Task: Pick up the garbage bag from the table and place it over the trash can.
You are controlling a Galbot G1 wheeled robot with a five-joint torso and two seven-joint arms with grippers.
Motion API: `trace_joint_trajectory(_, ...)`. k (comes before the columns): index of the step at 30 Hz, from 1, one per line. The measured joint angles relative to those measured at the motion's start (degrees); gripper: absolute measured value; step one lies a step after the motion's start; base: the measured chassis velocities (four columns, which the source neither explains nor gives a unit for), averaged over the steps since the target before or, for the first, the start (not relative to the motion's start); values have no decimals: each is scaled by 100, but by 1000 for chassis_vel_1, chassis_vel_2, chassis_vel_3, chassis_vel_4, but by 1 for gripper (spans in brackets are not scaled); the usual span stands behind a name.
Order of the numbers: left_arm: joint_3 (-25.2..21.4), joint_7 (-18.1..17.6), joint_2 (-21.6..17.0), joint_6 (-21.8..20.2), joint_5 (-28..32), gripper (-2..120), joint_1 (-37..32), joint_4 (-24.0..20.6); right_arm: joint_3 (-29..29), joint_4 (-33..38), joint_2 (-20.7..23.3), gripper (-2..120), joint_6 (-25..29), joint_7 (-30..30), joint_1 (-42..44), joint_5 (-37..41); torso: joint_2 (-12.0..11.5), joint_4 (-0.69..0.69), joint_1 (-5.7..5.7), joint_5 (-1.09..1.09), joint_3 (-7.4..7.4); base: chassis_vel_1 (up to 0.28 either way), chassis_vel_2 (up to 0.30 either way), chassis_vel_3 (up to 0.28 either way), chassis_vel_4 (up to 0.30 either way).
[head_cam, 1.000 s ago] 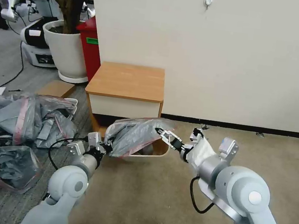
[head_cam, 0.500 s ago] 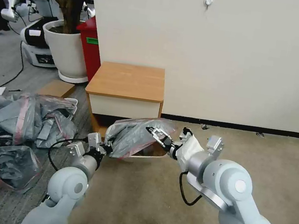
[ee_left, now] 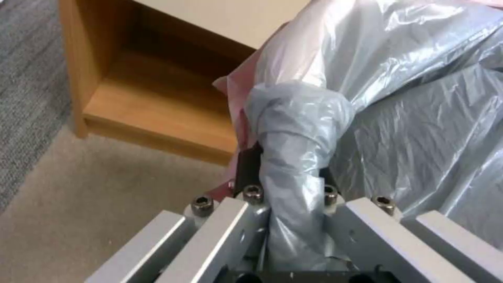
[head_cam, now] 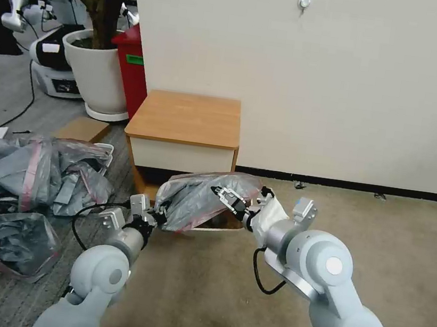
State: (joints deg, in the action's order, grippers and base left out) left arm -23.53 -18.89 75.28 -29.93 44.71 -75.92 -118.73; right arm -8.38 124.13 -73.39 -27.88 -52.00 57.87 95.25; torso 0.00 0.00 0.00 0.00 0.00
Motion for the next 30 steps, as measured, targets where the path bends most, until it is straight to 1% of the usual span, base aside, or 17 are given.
trace_joint_trajectory(1,4,-1,3,-1,-1,3,-5,0,18,-34,-17,84,14,23,-11,-28,0,0,0,0,0,0,0,0,0)
trace_joint_trajectory(2,4,-1,3,-1,-1,3,-5,0,18,-34,-17,84,14,23,-11,-28,0,0,0,0,0,0,0,0,0)
trace_joint_trajectory(5,8,-1,9,-2,-2,3,-6,-1,54,-102,-72,70,44,58,-39,-69,0,0,0,0,0,0,0,0,0)
trace_joint_trajectory(6,8,-1,9,-2,-2,3,-6,-1,54,-102,-72,70,44,58,-39,-69,0,0,0,0,0,0,0,0,0)
trace_joint_trajectory(8,10,-1,7,-5,-3,3,-5,-2,72,-141,-103,59,52,75,-53,-105,0,0,0,0,0,0,0,0,0)
trace_joint_trajectory(9,10,-1,0,-5,-3,3,-5,-2,82,-157,-109,56,53,87,-54,-136,0,0,0,0,0,0,0,0,0)
trace_joint_trajectory(10,10,-1,0,-5,-3,3,-5,-2,82,-157,-109,56,53,87,-54,-136,0,0,0,0,0,0,0,0,0)
trace_joint_trajectory(13,11,-1,-15,-6,-3,3,-5,-2,92,-183,-111,41,57,122,-53,-201,0,0,0,0,0,0,0,0,0)
trace_joint_trajectory(14,11,-1,-15,-6,-3,3,-5,-2,92,-183,-111,41,57,122,-53,-201,0,0,0,0,0,0,0,0,0)
trace_joint_trajectory(17,17,-1,-11,-7,-3,3,-1,-2,107,-215,-130,27,70,171,-28,-288,0,0,0,0,0,0,0,0,0)
trace_joint_trajectory(18,17,-1,-11,-7,-3,3,-1,-2,107,-215,-130,27,70,171,-28,-288,0,0,0,0,0,0,0,0,0)
trace_joint_trajectory(19,19,-1,-10,-7,-3,3,0,0,110,-219,-132,24,75,190,-15,-317,0,0,0,0,0,0,0,0,0)
trace_joint_trajectory(20,23,-1,-9,-8,-3,3,3,5,118,-223,-130,16,89,230,13,-379,0,0,0,0,0,0,0,0,0)
trace_joint_trajectory(21,23,-1,-9,-9,-3,3,5,9,120,-223,-125,12,97,251,25,-407,0,0,0,0,0,0,0,0,0)
trace_joint_trajectory(22,23,-1,-9,-9,-3,3,5,9,120,-223,-125,12,97,251,25,-407,0,0,0,0,0,0,0,0,0)
trace_joint_trajectory(25,22,-1,-12,-10,-3,3,14,23,121,-222,-111,0,121,318,44,-452,0,-1,0,0,0,0,0,0,0)
trace_joint_trajectory(30,15,-1,-4,-10,-3,3,16,36,161,-219,-94,0,185,480,98,-628,0,0,0,0,0,0,0,0,0)
